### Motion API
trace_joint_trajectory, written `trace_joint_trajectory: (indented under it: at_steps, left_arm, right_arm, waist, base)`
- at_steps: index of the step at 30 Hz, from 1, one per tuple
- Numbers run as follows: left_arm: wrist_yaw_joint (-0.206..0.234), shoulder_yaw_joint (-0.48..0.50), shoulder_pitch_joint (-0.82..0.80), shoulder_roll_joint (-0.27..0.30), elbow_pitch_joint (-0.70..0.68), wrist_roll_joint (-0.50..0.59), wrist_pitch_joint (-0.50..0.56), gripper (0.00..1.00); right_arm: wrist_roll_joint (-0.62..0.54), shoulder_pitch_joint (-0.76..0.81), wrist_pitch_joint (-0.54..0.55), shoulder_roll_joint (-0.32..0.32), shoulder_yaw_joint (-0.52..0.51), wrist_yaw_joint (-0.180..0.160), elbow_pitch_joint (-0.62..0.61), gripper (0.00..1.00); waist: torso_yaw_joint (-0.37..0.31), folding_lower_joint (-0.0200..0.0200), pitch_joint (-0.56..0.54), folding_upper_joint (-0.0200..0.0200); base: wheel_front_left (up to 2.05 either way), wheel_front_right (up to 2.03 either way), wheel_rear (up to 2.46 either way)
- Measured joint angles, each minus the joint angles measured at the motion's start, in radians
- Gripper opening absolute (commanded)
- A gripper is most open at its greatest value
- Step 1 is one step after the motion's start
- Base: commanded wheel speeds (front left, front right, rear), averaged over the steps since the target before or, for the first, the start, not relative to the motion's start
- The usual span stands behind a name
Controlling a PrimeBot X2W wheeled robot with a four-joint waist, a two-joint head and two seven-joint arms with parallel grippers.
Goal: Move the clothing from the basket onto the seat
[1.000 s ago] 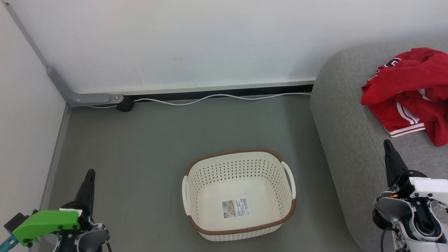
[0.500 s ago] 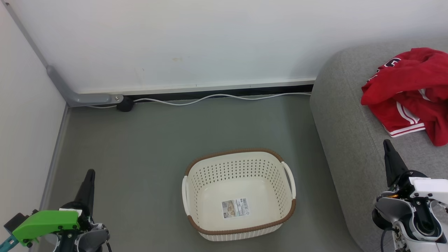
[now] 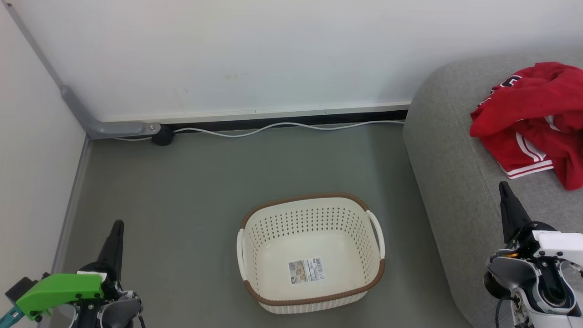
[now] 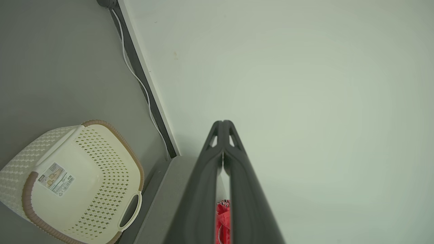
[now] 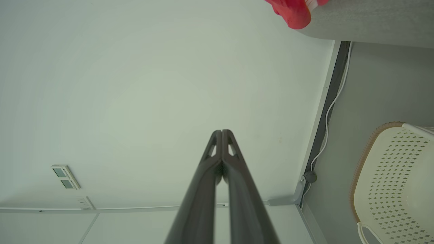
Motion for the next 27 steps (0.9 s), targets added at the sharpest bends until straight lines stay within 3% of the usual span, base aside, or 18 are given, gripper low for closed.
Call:
trace_joint_trajectory:
  at_steps: [27]
  left_arm:
    - [0.0, 0.0, 0.0, 0.0, -0.002, 0.0, 0.0, 0.0]
  right_arm:
    - [0.0, 0.0, 0.0, 0.002, -0.001, 0.001, -0.001, 0.0]
  waist:
    - [0.0, 0.0, 0.0, 0.0]
  base:
    - [0.0, 0.0, 0.0]
